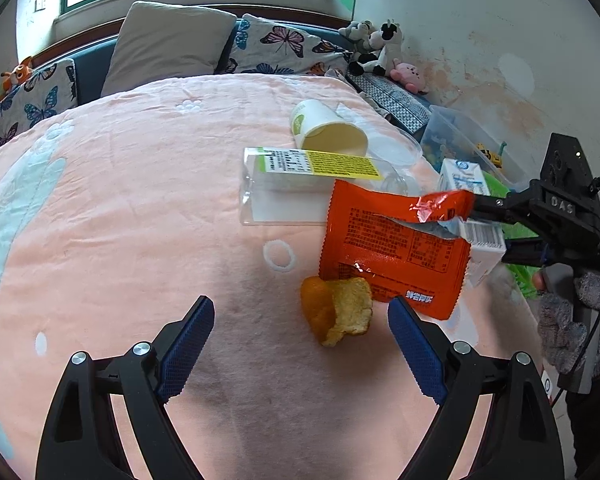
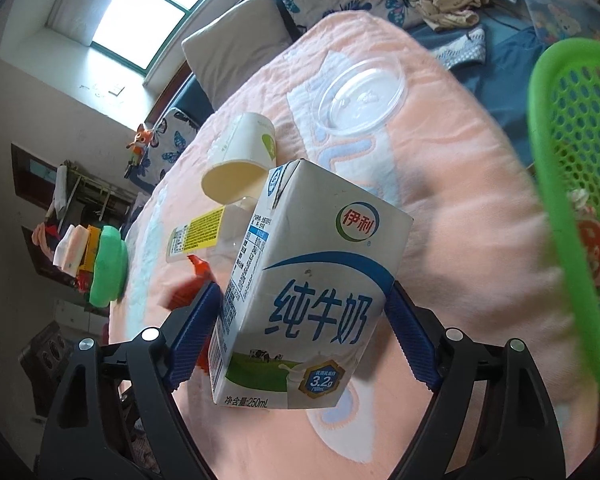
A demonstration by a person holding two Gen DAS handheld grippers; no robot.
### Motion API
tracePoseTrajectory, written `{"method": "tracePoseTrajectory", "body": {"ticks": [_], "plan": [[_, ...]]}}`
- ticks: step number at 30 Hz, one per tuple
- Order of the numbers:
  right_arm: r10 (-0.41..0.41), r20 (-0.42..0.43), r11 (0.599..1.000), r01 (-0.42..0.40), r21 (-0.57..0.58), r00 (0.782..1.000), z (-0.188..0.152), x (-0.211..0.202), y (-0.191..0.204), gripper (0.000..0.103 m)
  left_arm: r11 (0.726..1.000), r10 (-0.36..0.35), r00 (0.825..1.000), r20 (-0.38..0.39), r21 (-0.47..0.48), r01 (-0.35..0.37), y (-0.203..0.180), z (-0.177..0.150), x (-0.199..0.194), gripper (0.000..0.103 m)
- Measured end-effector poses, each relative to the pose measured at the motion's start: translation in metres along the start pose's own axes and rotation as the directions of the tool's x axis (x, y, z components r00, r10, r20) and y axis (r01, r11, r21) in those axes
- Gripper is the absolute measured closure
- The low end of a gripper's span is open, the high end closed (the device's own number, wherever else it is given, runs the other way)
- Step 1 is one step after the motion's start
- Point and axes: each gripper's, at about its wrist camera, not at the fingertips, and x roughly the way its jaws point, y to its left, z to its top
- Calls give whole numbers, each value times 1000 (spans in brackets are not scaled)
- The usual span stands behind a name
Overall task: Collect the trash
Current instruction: 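Grasp the bread crust with the left tool while the right tool lifts the carton, then drop the carton into the green basket with the right tool while the left carries the bread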
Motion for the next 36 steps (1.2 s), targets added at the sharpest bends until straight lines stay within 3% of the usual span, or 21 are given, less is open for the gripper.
{"method": "tracePoseTrajectory", "body": {"ticks": [8,18,22,27,32,36], "plan": [[-3,48,1000,3,-8,999,-3,-37,-13,20,998,8,999,-42,67,-5,-12,-8,16,16],[-43,104,996,50,-67,994,-9,-69,-11,20,997,43,995,-88,74,-37,-26,-12,49,20],[-78,126,992,89,-87,989,-11,-78,-14,20,993,83,995,-58,93,-78,-29,-11,52,32],[-109,143,990,121,-78,984,-13,-89,-26,20,988,114,993,-34,111,-110,-29,-10,50,55],[-142,164,986,154,-66,976,-14,-99,-38,20,991,100,995,-11,92,-99,-25,-9,40,68],[-175,182,981,188,-56,968,-14,-110,-49,20,993,91,996,2,71,-91,-21,-8,28,71]]}}
